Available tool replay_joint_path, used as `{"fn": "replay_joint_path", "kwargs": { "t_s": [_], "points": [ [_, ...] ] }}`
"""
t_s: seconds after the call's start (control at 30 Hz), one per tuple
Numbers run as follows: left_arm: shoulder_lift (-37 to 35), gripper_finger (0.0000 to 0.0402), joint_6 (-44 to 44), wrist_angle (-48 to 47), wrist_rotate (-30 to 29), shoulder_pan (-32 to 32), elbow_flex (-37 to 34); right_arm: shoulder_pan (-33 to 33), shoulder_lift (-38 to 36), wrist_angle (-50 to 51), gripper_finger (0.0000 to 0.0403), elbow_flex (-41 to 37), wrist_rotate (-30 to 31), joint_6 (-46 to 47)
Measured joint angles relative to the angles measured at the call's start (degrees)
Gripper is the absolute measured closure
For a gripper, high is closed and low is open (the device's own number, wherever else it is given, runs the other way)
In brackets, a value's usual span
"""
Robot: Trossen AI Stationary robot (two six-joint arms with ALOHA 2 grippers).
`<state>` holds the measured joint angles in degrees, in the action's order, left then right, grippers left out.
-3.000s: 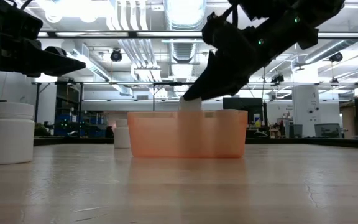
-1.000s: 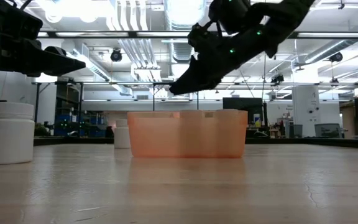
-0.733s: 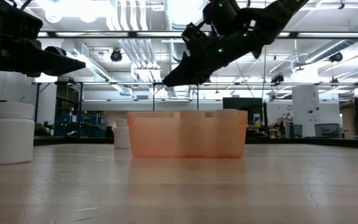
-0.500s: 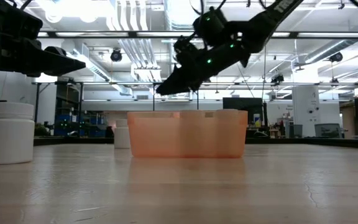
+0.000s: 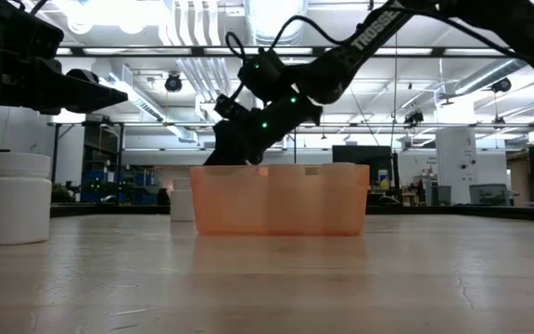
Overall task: Pick and place pill bottles into a basket
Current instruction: Put the white medicine bottle into the orange bin
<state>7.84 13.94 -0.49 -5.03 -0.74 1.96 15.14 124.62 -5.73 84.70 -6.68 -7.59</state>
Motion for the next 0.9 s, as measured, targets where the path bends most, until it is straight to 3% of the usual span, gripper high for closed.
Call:
{"fn": "replay_joint_path", "kwargs": {
  "t_s": [0.2,0.53,0.9],
  "points": [
    [0.00,0.0184,0.02,-0.02,0.01,0.01,-0.02,0.88,0.50,-0.41,0.0186,1.93,-1.48,1.30],
    [0.00,0.0184,0.01,-0.01,-0.01,0.00,0.00,1.05,0.52,-0.20,0.0087,1.95,-2.76,1.71],
    [0.00,0.0184,0.00,0.00,0.00,0.01,-0.01,1.12,0.52,-0.76,0.0076,1.93,-2.79,1.11]
  ]
}}
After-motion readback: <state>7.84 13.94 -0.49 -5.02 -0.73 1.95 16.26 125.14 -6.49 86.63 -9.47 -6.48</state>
